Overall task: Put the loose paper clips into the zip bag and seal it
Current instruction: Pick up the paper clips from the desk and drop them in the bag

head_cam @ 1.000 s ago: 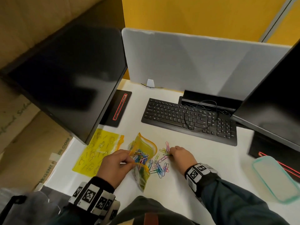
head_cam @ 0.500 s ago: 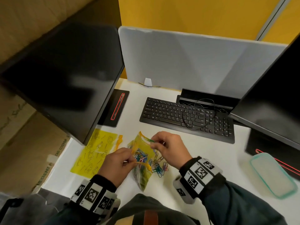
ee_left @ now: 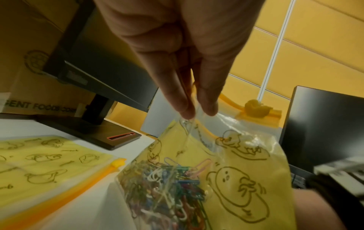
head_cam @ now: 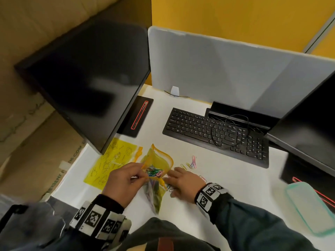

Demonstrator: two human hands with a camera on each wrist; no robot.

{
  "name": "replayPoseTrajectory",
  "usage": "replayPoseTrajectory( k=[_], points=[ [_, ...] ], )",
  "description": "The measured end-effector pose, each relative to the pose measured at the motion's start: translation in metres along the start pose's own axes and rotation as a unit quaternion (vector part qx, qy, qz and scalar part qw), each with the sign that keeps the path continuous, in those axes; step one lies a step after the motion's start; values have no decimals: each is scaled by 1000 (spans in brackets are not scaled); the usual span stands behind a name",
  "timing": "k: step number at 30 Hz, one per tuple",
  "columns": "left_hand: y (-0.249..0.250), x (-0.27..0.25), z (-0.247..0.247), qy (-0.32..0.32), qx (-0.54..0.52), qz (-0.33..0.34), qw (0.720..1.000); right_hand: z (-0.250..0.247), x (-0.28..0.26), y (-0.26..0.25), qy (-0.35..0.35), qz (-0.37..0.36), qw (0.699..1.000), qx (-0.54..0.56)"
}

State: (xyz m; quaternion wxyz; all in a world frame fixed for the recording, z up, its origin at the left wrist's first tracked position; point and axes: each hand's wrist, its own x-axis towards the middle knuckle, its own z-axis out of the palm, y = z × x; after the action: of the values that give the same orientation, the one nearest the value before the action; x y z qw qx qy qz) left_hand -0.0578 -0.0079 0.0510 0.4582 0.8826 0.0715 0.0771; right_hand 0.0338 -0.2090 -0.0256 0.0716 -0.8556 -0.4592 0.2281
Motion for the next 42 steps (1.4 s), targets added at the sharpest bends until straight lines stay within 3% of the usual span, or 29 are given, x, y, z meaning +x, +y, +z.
replayPoseTrajectory(
  k=[5,11,15,19,24,30,38,42],
  points=[
    [-2,-2,-3,6,17,3,1000,1,-21,12,11,48,998,-28],
    [-4,-1,3,-8,15,8,1000,-22,-30,37,125,157,976,85],
    [-2,-1,9,-29,7,14,999,-29,-26,50,24,169,983,61],
    [-1,1,12,-47,14,29,998,-26,-40,57,21,169,985,26],
    [1,3,17,-69,6,44,997,-15,-70,45,-10,247,964,98],
    [3,7,22,-89,7,46,995,0,-57,26,87,297,946,101],
    [3,11,21,-99,29,82,991,-1,-57,27,114,342,926,114],
    [2,10,22,-93,30,86,991,-13,-72,27,203,375,883,195]
  ],
)
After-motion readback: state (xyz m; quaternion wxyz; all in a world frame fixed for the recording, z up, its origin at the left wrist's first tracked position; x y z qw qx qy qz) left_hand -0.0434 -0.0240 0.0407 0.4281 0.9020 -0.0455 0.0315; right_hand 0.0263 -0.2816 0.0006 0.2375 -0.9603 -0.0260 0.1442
